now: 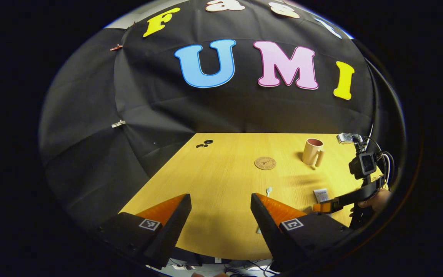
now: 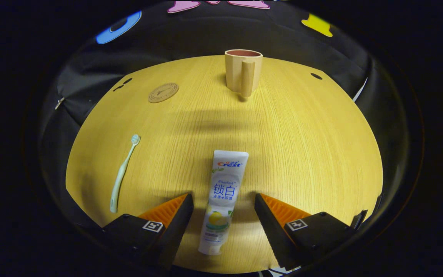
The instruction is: Put the toothbrush and toothpaste on the desktop into the cup, then pick up the cup and place it on the coaster on the desktop.
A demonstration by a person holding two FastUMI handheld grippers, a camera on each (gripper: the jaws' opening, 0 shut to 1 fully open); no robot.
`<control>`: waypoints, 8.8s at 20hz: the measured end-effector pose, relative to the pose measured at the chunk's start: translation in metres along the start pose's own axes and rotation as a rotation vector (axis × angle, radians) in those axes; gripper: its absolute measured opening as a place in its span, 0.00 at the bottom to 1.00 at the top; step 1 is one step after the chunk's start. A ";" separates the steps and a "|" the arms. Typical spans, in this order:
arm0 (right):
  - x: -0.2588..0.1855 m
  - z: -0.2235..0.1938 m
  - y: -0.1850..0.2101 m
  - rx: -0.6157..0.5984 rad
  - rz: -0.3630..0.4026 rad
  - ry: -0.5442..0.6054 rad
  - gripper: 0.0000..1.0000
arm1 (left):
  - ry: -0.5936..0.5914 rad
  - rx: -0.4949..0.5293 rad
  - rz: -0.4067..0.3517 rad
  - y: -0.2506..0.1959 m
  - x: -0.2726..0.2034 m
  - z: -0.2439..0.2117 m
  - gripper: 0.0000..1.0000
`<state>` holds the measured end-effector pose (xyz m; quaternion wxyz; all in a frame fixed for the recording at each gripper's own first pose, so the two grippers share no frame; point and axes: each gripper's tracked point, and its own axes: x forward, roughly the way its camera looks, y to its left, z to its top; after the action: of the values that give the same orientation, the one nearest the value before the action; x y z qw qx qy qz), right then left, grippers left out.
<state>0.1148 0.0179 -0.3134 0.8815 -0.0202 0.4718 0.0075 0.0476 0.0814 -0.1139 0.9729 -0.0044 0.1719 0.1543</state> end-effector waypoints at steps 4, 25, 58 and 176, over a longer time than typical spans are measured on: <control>0.007 0.001 -0.003 0.000 -0.020 0.014 0.98 | -0.009 -0.008 -0.014 -0.002 -0.002 0.000 0.98; 0.005 -0.005 -0.001 -0.008 0.110 0.116 0.14 | -0.007 0.030 -0.057 -0.015 0.028 -0.007 0.99; -0.077 0.056 -0.084 0.084 0.284 -0.070 0.14 | 0.718 0.174 -0.293 -0.128 0.142 -0.137 0.54; 0.006 0.289 -0.207 -0.024 0.066 -0.603 0.98 | -0.273 -0.136 -0.664 -0.399 0.245 0.135 0.63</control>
<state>0.3645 -0.1765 -0.1522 0.9808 -0.0121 0.1890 0.0473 0.4319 -0.2173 -0.0875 0.9815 -0.1039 0.0192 -0.1599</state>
